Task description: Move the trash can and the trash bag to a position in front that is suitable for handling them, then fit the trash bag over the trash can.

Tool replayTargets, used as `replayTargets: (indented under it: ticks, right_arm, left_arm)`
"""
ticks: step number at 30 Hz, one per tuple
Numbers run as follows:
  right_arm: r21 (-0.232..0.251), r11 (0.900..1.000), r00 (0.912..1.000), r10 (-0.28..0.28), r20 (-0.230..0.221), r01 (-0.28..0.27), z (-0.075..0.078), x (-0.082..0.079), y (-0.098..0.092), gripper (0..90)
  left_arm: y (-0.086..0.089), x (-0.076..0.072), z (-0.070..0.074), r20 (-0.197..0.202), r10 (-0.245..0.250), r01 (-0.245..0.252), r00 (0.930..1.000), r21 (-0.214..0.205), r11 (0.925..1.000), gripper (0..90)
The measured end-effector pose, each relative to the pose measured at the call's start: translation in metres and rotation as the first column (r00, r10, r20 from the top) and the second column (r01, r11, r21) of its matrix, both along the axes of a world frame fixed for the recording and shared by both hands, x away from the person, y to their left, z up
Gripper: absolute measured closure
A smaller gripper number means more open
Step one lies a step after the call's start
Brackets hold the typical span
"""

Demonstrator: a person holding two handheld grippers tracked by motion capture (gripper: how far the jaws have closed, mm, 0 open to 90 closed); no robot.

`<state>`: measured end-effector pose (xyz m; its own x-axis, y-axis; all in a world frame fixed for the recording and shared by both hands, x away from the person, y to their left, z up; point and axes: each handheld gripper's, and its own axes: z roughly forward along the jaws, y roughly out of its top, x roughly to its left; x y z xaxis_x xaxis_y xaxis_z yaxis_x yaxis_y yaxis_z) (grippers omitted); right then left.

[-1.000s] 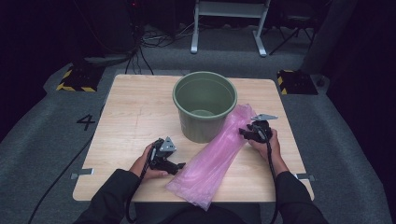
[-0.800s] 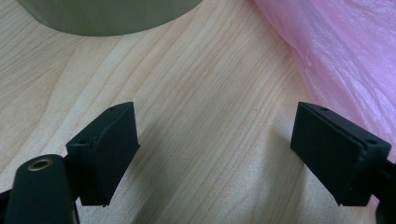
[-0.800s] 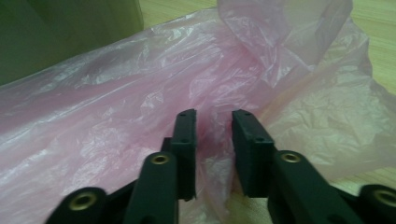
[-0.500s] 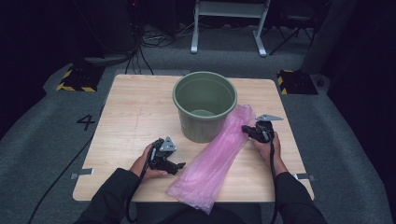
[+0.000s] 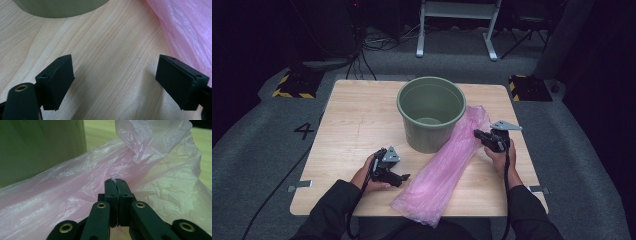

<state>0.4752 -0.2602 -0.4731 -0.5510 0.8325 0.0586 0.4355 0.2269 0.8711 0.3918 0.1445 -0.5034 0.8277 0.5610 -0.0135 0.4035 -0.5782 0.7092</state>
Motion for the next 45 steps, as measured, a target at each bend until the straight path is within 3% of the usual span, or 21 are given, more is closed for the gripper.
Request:
replayTargets:
  ticks: [6, 17, 25, 28, 30, 32, 37, 42, 45]
  right_arm:
    - [-0.005, 0.9999, 0.9978, 0.014, 0.065, -0.013, 0.011, -0.007, 0.002, 89.7]
    - [0.036, 0.9991, 0.9940, 0.017, 0.108, -0.021, 0.020, -0.014, 0.003, 89.8]
    - [0.036, 0.9989, 0.9885, 0.024, 0.149, -0.030, 0.028, -0.020, 0.007, 89.8]
    - [0.048, 0.9983, 0.9859, 0.024, 0.165, -0.032, 0.032, -0.022, 0.008, 89.7]
    - [0.053, 0.9980, 0.9847, 0.026, 0.172, -0.035, 0.034, -0.023, 0.008, 89.5]
    - [0.050, 0.9985, 0.9828, 0.014, 0.184, -0.023, 0.035, -0.024, 0.007, 89.1]
    - [0.040, 0.9991, 0.9820, 0.007, 0.189, -0.015, 0.034, -0.024, 0.008, 88.8]
    - [0.007, 0.9998, 0.9785, 0.017, 0.206, -0.019, 0.036, -0.025, 0.014, 88.0]
    - [0.007, 0.9998, 0.9762, 0.017, 0.216, -0.019, 0.038, -0.027, 0.014, 88.3]
  left_arm:
    - [0.005, 0.001, 0.000, 0.000, 0.010, -0.010, 1.0000, -0.001, 1.0000, 14.8]
    - [0.009, 0.001, 0.000, 0.004, 0.019, -0.019, 0.9998, 0.003, 0.9998, 14.8]
    - [0.010, 0.001, 0.001, -0.002, 0.015, -0.015, 0.9999, 0.015, 0.9998, 14.8]
    - [0.012, 0.001, 0.003, -0.008, 0.039, -0.039, 0.9992, 0.024, 0.9990, 16.5]
    - [0.012, 0.000, 0.007, -0.010, 0.019, -0.019, 0.9998, 0.002, 0.9998, 17.5]
    - [0.009, -0.004, 0.018, 0.028, -0.013, 0.014, 0.9995, -0.020, 0.9997, 16.6]
    - [0.002, -0.007, 0.032, 0.025, -0.046, 0.048, 0.9986, -0.083, 0.9954, 17.3]
    - [-0.015, -0.014, 0.035, 0.031, -0.098, 0.100, 0.9947, -0.070, 0.9925, 17.2]
    - [-0.030, -0.014, 0.032, -0.001, -0.128, 0.127, 0.9918, -0.060, 0.9900, 17.3]
